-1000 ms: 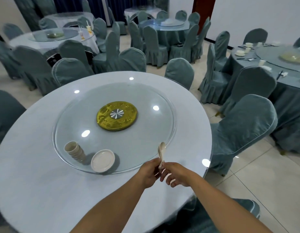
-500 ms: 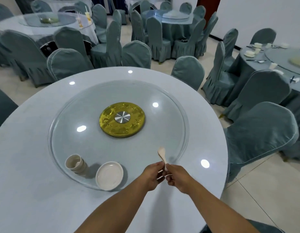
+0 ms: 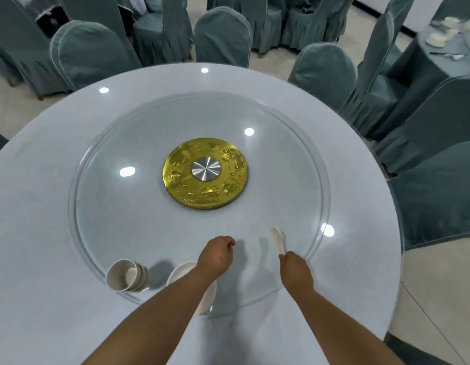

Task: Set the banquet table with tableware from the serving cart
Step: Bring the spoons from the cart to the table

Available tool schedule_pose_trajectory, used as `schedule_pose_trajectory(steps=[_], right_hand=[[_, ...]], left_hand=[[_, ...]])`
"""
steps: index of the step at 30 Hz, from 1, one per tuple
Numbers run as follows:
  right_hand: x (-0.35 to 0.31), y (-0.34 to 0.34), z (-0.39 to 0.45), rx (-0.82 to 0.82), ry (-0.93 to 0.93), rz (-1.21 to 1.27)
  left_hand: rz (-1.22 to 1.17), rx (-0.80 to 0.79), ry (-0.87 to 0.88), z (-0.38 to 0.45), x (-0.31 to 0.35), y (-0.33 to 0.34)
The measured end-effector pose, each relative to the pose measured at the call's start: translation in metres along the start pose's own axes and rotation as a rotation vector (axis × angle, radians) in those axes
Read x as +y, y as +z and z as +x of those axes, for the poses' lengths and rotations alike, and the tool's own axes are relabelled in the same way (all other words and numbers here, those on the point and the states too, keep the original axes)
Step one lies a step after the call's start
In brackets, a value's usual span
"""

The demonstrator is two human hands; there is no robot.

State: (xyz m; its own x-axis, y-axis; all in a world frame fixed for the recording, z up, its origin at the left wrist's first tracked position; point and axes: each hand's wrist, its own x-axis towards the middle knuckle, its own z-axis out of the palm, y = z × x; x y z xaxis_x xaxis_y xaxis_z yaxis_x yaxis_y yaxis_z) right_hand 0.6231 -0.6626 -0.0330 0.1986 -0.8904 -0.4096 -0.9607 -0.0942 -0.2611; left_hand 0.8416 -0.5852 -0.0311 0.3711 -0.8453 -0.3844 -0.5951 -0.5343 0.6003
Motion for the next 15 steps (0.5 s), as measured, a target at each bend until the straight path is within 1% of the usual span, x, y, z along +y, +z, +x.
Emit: schedule_pose_trajectory(steps=[2, 5, 9, 11, 13, 15], right_hand=[[0.000, 0.006, 0.006, 0.013, 0.029, -0.031], [0.003, 0.014, 0.010, 0.025, 0.011, -0.123], [0.005, 0.019, 0.013, 0.060, 0.035, -0.081], [0.004, 0.017, 0.015, 0.046, 0.060, -0.057], [0.004, 0.017, 0.015, 0.022, 0.045, -0.099], [0.006, 0.013, 0.014, 0.027, 0.060, -0.069]], left_hand=[[0.055, -0.025, 0.041, 0.006, -0.009, 0.001], [0.077, -0.049, 0.101, 0.011, -0.014, 0.006], [0.069, -0.068, 0.168, 0.015, -0.012, 0.013], [0.068, -0.072, 0.190, 0.017, -0.008, 0.016], [0.066, -0.077, 0.200, 0.017, -0.003, 0.018], [0.071, -0.086, 0.200, 0.015, 0.003, 0.018]])
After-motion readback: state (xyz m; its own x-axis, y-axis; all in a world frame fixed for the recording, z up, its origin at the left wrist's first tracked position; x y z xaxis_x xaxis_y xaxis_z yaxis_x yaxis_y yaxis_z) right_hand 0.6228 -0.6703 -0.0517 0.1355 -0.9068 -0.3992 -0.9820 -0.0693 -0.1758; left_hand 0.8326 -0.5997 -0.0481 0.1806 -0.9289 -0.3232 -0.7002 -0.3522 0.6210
